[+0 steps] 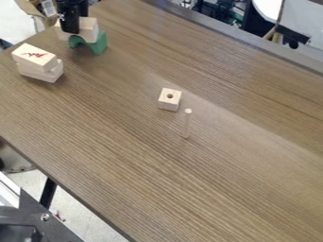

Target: Move the arch to the middle

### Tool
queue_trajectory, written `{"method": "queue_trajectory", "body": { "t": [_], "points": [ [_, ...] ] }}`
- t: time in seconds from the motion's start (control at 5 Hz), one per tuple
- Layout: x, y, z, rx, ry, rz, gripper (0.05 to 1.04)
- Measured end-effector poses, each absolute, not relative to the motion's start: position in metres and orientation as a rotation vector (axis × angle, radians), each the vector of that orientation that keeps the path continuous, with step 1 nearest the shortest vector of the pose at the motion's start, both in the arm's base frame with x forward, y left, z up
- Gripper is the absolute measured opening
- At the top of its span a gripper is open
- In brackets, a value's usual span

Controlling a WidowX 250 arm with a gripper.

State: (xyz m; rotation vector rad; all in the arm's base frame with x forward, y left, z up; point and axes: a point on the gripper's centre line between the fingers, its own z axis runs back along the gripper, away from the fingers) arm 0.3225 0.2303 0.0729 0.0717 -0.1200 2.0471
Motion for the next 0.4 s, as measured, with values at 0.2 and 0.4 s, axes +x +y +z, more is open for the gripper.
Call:
{"method": "queue_trajectory", "body": {
  "t": [0.2, 0.4],
  "points": [
    [0.324, 0.224, 0.081, 0.021, -0.128, 2.057, 0.558],
    [0.33, 0.212, 0.122, -0.071, -0.229, 2.033, 0.558]
  ]
}}
